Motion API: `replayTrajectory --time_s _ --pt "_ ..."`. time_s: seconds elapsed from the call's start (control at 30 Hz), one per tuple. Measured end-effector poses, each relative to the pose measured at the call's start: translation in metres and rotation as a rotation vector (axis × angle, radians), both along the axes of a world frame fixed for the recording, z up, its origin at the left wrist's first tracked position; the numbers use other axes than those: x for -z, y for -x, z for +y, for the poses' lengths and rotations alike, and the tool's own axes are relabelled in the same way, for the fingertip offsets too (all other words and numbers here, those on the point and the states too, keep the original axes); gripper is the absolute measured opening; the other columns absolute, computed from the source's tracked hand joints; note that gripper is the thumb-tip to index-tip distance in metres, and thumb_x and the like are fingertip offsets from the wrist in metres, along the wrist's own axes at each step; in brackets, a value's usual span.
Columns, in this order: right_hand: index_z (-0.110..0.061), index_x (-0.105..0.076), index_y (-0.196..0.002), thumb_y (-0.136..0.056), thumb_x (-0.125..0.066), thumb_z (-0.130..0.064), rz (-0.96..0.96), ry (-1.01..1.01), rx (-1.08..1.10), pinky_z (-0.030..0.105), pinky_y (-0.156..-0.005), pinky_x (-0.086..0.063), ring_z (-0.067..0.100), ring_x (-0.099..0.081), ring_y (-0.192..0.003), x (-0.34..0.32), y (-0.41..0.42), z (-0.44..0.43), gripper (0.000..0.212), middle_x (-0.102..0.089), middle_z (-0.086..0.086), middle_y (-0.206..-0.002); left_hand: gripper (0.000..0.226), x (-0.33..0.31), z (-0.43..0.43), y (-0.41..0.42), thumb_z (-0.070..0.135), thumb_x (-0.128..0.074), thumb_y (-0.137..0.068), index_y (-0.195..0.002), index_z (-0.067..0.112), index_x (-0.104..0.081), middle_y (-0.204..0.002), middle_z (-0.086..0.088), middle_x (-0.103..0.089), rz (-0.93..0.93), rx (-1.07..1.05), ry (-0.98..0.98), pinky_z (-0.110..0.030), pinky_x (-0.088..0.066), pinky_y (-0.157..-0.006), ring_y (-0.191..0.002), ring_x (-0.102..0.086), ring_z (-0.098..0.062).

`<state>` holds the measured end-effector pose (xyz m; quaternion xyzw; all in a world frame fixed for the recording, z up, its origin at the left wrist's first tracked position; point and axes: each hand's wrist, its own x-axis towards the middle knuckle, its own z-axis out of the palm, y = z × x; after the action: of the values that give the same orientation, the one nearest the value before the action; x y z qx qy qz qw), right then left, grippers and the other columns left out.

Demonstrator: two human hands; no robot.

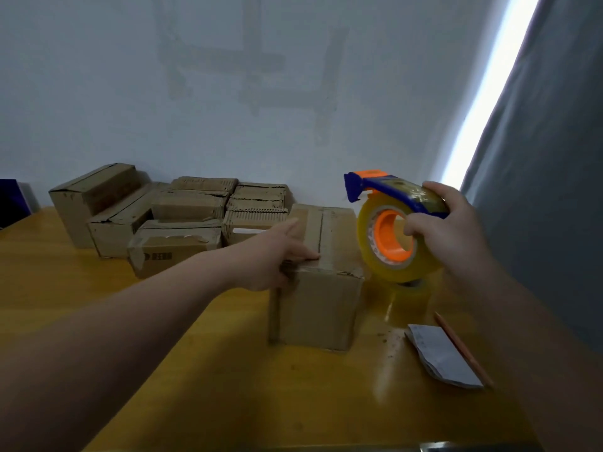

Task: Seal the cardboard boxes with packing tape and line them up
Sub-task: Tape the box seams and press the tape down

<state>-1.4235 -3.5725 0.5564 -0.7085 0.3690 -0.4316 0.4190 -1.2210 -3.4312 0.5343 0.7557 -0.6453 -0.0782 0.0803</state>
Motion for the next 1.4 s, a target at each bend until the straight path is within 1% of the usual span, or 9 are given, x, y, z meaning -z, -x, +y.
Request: replayTrajectory --time_s 0.17,0.37,0.57,0.73,0.93,1.1,1.2,1.3,1.4 --pt "-0.032 -0.05 -0.13 -0.068 -0.066 0.002 -0.068 -0.033 -0.105 0.025 -0.067 -0.05 0.015 -0.055 -0.095 -0.011 -0.003 0.004 0.072 -0.051 -0.011 -0.106 0.07 0.007 0.0 -0.015 0.007 -0.059 -0.089 -0.148 0.033 -0.03 -0.154 0.012 -0.028 -0.076 0.022 0.032 -0.032 -0.015 -0.116 -0.144 -0.02 -0.013" --pt "-0.031 -0.05 -0.129 -0.069 -0.066 0.001 -0.097 -0.054 -0.166 0.023 -0.065 -0.049 0.013 -0.055 -0.093 -0.016 -0.017 0.004 0.069 -0.052 -0.012 -0.105 0.052 -0.003 -0.011 -0.008 0.054 -0.037 -0.096 -0.125 0.016 -0.055 -0.137 -0.007 -0.051 0.087 0.053 0.023 -0.039 -0.025 -0.112 -0.136 -0.034 -0.024" --pt "-0.031 -0.047 -0.131 -0.068 -0.067 -0.003 -0.048 -0.013 -0.129 0.026 -0.068 -0.051 0.014 -0.053 -0.093 -0.009 -0.028 -0.004 0.072 -0.051 -0.005 -0.116 0.053 -0.003 -0.045 -0.004 0.038 -0.023 -0.104 -0.152 0.016 -0.02 -0.158 -0.001 -0.021 0.057 0.023 -0.125 -0.029 -0.009 -0.116 -0.145 -0.016 -0.014" --pt "-0.032 -0.046 -0.13 -0.068 -0.066 -0.003 -0.059 -0.059 -0.157 0.025 -0.065 -0.049 0.019 -0.054 -0.103 -0.004 -0.022 -0.015 0.071 -0.051 -0.001 -0.119 0.048 -0.004 -0.064 -0.004 0.029 -0.023 -0.105 -0.145 0.003 -0.031 -0.152 -0.014 -0.029 0.055 -0.033 -0.143 -0.022 -0.017 -0.101 -0.139 -0.026 -0.023" --pt "-0.032 -0.046 -0.129 -0.075 -0.074 -0.014 -0.077 -0.064 -0.173 0.022 -0.064 -0.05 0.016 -0.058 -0.098 -0.003 -0.022 -0.019 0.064 -0.054 -0.003 -0.116 0.05 0.0 -0.083 -0.02 0.033 -0.02 -0.105 -0.153 0.019 -0.017 -0.16 -0.002 -0.012 0.018 -0.086 -0.144 -0.034 -0.008 -0.117 -0.147 -0.008 -0.022" --pt "-0.032 -0.049 -0.124 -0.074 -0.073 -0.009 -0.097 -0.075 -0.188 0.024 -0.064 -0.051 0.016 -0.06 -0.091 -0.005 -0.02 -0.019 0.06 -0.057 -0.005 -0.109 0.031 -0.006 -0.085 -0.027 0.015 -0.042 -0.098 -0.117 0.014 -0.066 -0.123 -0.004 -0.063 0.338 -0.308 0.254 -0.031 -0.044 -0.092 -0.108 -0.055 -0.017" --pt "-0.032 -0.05 -0.123 -0.075 -0.072 -0.005 -0.122 -0.075 -0.206 0.025 -0.064 -0.053 0.017 -0.061 -0.09 -0.004 -0.019 -0.018 0.06 -0.058 -0.005 -0.107 0.024 -0.015 -0.079 -0.034 0.017 -0.048 -0.097 -0.105 0.001 -0.064 -0.098 -0.014 -0.067 0.919 -0.515 0.5 -0.027 -0.053 -0.065 -0.077 -0.061 -0.019" --pt "-0.034 -0.052 -0.122 -0.075 -0.069 -0.001 -0.131 -0.055 -0.235 0.027 -0.067 -0.055 0.018 -0.061 -0.091 -0.003 -0.017 -0.018 0.06 -0.058 -0.003 -0.108 0.039 -0.028 -0.071 -0.033 0.031 -0.05 -0.098 -0.107 -0.006 -0.056 -0.095 -0.02 -0.064 1.457 -0.607 0.441 -0.028 -0.058 -0.06 -0.079 -0.064 -0.024" --pt "-0.037 -0.052 -0.118 -0.074 -0.069 0.003 -0.117 -0.033 -0.281 0.029 -0.07 -0.057 0.019 -0.062 -0.092 -0.005 -0.016 -0.017 0.061 -0.058 -0.002 -0.108 0.037 -0.033 -0.068 -0.03 0.033 -0.056 -0.095 -0.096 -0.004 -0.061 -0.078 -0.014 -0.067 1.553 -0.553 0.324 -0.026 -0.059 -0.055 -0.069 -0.065 -0.019"
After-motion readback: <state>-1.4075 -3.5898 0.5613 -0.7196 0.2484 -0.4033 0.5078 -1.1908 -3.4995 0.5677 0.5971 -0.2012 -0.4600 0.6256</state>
